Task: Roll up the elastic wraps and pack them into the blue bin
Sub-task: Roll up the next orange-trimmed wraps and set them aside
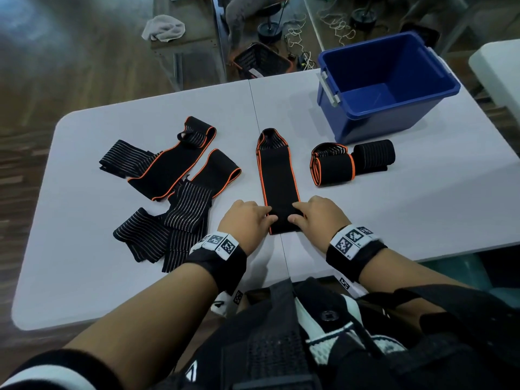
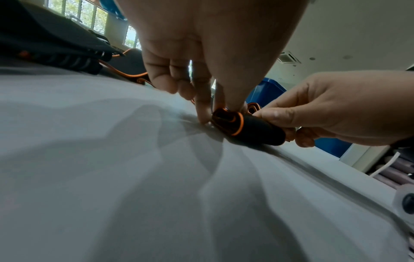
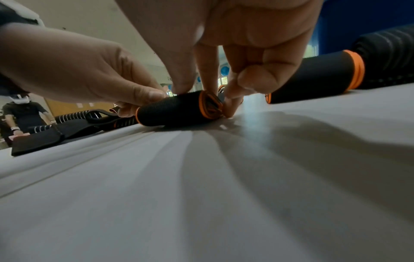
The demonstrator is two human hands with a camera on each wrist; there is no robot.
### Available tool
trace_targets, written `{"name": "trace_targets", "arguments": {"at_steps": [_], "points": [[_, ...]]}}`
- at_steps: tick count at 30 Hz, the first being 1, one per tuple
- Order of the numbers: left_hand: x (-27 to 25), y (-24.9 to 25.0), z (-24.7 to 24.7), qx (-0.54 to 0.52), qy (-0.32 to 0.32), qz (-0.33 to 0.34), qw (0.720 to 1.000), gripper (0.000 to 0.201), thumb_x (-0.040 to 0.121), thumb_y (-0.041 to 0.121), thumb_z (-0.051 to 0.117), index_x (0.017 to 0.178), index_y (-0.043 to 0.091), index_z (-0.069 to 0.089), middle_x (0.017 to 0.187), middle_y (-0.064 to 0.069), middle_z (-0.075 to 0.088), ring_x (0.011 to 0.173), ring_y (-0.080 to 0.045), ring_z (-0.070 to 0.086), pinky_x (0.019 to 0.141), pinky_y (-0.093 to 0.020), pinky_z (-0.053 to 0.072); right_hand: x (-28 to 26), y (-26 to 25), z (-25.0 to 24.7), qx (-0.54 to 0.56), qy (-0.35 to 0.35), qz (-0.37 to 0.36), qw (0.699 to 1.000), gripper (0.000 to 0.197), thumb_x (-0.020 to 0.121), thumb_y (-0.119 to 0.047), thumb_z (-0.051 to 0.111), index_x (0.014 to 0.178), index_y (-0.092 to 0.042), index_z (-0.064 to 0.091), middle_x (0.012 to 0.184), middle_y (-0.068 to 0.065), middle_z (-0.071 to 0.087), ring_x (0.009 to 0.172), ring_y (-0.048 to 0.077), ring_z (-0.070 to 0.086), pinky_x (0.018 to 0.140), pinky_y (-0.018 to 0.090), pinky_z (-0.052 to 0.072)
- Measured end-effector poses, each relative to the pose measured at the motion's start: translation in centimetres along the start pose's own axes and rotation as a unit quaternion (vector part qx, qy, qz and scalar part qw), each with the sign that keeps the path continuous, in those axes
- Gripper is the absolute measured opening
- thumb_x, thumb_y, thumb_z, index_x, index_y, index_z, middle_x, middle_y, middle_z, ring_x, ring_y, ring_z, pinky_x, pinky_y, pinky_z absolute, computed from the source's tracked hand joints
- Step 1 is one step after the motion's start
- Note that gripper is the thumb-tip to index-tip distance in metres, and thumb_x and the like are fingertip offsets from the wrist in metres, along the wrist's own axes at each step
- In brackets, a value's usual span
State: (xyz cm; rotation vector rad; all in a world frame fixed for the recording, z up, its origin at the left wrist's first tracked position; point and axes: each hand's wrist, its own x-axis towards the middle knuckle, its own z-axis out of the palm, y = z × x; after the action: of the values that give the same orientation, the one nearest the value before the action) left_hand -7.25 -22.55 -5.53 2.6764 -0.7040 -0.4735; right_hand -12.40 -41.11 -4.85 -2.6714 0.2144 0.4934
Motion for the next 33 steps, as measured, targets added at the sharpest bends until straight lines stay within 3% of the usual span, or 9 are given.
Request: {"name": "trace_targets", "arguments": {"at_steps": [4,7,11,14,17,21,23,26,33], "points": [[-0.7,-0.7,0.7,0.039,-0.024,0.039,0.998,0.053,0.099,0.056,0.029,0.110,0.023,0.069,0.095,-0.003,0.065,0.091,-0.025,0.051,0.083,-0.034,0.042,-1.2,0.7,0.5,0.013,-0.019,-0.001,1.000,0.069,0.085,-0.054,0.066,0.144,-0.024,0.047,0.118,0.004,0.052,0.116,0.024,0.047,0.097,0.036,0.045],[-1.1,-0.8,0.7,0.070,-0.036,0.065,0.995,0.072,0.077,0.083,0.040,0.111,0.024,0.063,0.095,0.003,0.058,0.093,-0.021,0.046,0.082,-0.036,0.044,-1.2,0.7,0.7,0.019,-0.027,0.009,0.999,0.073,0.086,-0.043,0.070,0.150,-0.025,0.040,0.122,0.005,0.050,0.120,0.024,0.047,0.101,0.036,0.045],[-1.0,-1.0,0.7,0.086,-0.032,0.057,0.994,0.055,0.083,0.060,0.066,0.125,0.025,0.061,0.102,0.002,0.059,0.097,-0.024,0.046,0.086,-0.041,0.047,-0.7,0.7,0.6,0.016,-0.039,0.020,0.999,0.065,0.089,-0.026,0.071,0.148,-0.025,0.044,0.122,0.009,0.053,0.117,0.028,0.053,0.100,0.037,0.046],[-0.8,-1.0,0.9,-0.023,-0.011,0.029,0.999,0.030,0.090,0.049,0.063,0.111,0.029,0.070,0.088,0.002,0.059,0.092,-0.025,0.048,0.082,-0.040,0.046,-0.7,0.8,0.2,0.106,-0.023,0.030,0.994,0.040,0.087,-0.022,0.072,0.126,-0.021,0.065,0.108,0.007,0.067,0.105,0.026,0.063,0.089,0.033,0.049],[-0.6,-1.2,1.2,-0.109,-0.013,-0.026,0.994,0.028,0.094,0.046,0.058,0.091,0.023,0.074,0.078,0.002,0.060,0.086,-0.024,0.055,0.077,-0.040,0.048,-0.6,0.8,0.1,0.186,-0.005,0.061,0.981,0.016,0.089,-0.026,0.070,0.100,-0.015,0.072,0.088,0.004,0.071,0.087,0.022,0.066,0.078,0.033,0.051],[0.1,-0.6,0.6,-0.178,-0.024,-0.088,0.980,0.046,0.097,0.049,0.052,0.078,0.011,0.071,0.073,-0.011,0.068,0.072,-0.029,0.062,0.071,-0.045,0.052,0.3,1.1,0.2,0.184,0.002,0.110,0.977,0.044,0.090,-0.041,0.066,0.074,0.000,0.061,0.067,0.011,0.058,0.064,0.026,0.054,0.060,0.033,0.041],[0.4,-0.3,0.3,-0.184,-0.034,-0.108,0.977,0.047,0.097,0.051,0.051,0.075,0.014,0.069,0.070,-0.010,0.067,0.067,-0.029,0.060,0.069,-0.044,0.054,0.6,1.1,0.1,0.183,0.000,0.119,0.976,0.055,0.090,-0.044,0.065,0.073,0.008,0.062,0.064,0.017,0.052,0.061,0.024,0.048,0.059,0.032,0.037],[0.8,-0.3,0.4,-0.176,-0.050,-0.128,0.975,0.047,0.097,0.053,0.050,0.068,0.019,0.065,0.061,-0.001,0.059,0.060,-0.022,0.055,0.069,-0.043,0.054,0.9,1.0,0.0,0.181,-0.013,0.129,0.975,0.056,0.091,-0.045,0.064,0.079,0.010,0.068,0.077,0.028,0.066,0.061,0.024,0.050,0.063,0.033,0.043],[1.0,0.0,0.5,-0.164,-0.026,-0.160,0.973,0.040,0.087,0.054,0.062,0.075,0.016,0.067,0.073,-0.005,0.071,0.073,-0.026,0.067,0.074,-0.044,0.058,1.0,0.9,-0.2,0.116,-0.030,0.134,0.984,0.049,0.091,-0.045,0.064,0.061,-0.011,0.046,0.055,0.003,0.043,0.053,0.020,0.043,0.057,0.031,0.034]]}}
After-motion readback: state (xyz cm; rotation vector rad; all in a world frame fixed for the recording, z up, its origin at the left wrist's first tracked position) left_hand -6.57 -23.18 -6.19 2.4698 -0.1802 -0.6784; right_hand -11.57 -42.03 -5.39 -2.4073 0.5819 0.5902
